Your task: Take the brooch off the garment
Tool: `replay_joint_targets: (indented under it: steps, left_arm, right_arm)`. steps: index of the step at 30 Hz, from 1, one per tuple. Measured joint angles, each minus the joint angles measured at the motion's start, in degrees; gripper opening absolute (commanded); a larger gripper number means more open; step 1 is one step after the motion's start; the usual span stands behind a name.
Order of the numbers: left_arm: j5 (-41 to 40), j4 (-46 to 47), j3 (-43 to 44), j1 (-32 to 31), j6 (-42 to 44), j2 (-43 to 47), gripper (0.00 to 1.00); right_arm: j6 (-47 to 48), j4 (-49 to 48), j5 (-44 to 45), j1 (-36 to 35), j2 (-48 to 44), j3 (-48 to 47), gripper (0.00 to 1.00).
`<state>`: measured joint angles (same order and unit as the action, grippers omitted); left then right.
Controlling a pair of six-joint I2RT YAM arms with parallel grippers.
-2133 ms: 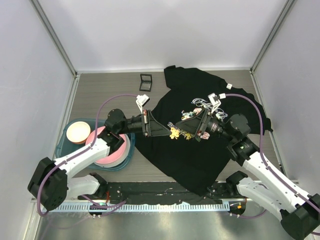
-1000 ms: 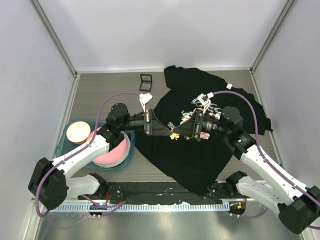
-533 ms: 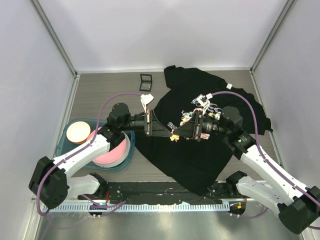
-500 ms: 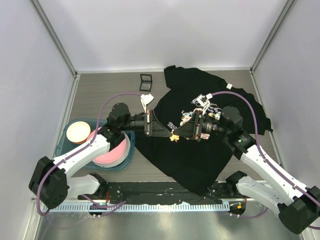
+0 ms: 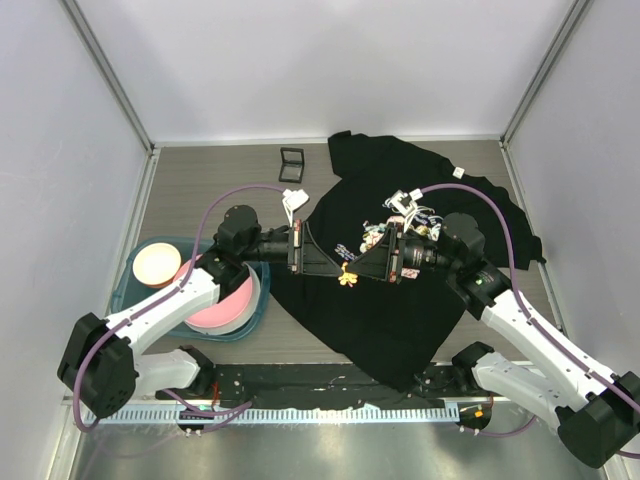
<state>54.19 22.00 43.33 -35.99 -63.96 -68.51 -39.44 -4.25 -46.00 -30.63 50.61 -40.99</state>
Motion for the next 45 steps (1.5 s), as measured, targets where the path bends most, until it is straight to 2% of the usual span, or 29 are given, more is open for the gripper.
replay_joint_targets:
  steps: [5,16,24,27,36,37,39,40,42,45]
  left_arm:
    - [0.3,0.3,0.0,0.0,-0.6,0.0,0.00]
    - [0.5,6.1,-0.5,0.1,-7.6,-0.9,0.00]
    - [0.5,6.9,-0.6,0.2,-8.9,-0.9,0.00]
    - [0.5,6.9,-0.7,0.5,-9.6,-0.9,0.00]
    - [-1.4,6.8,-2.8,1.6,-12.1,1.6,0.00]
    - [-1.9,6.8,-2.9,1.6,-12.1,1.7,0.00]
    - [-2.7,6.2,-2.9,1.6,-11.9,2.1,0.00]
    - [-3.1,5.5,-2.9,1.5,-11.5,2.2,0.00]
    - [-4.1,3.8,-2.9,1.3,-10.4,2.7,0.00]
    - [-5.9,1.6,-2.7,0.8,-8.5,3.1,0.00]
  right_arm:
    - [0.3,0.0,0.0,0.0,-0.1,0.0,0.12]
    - [2.5,-0.7,1.6,-0.8,-1.6,0.0,0.06]
    - [3.6,-0.7,3.3,-1.7,-2.1,0.0,0.06]
    - [3.7,-0.9,6.7,-3.5,-2.4,0.0,0.11]
    - [3.8,-1.8,23.0,-12.1,-3.4,1.0,0.11]
    - [3.6,-2.2,23.9,-12.3,-3.7,1.4,0.21]
    - [3.1,-2.3,25.1,-12.7,-3.9,1.6,0.34]
    - [2.9,-2.3,25.5,-12.8,-4.0,1.7,0.44]
    - [2.4,-1.7,26.2,-13.1,-4.3,1.7,0.54]
    - [1.9,0.8,27.0,-13.9,-4.4,1.7,0.60]
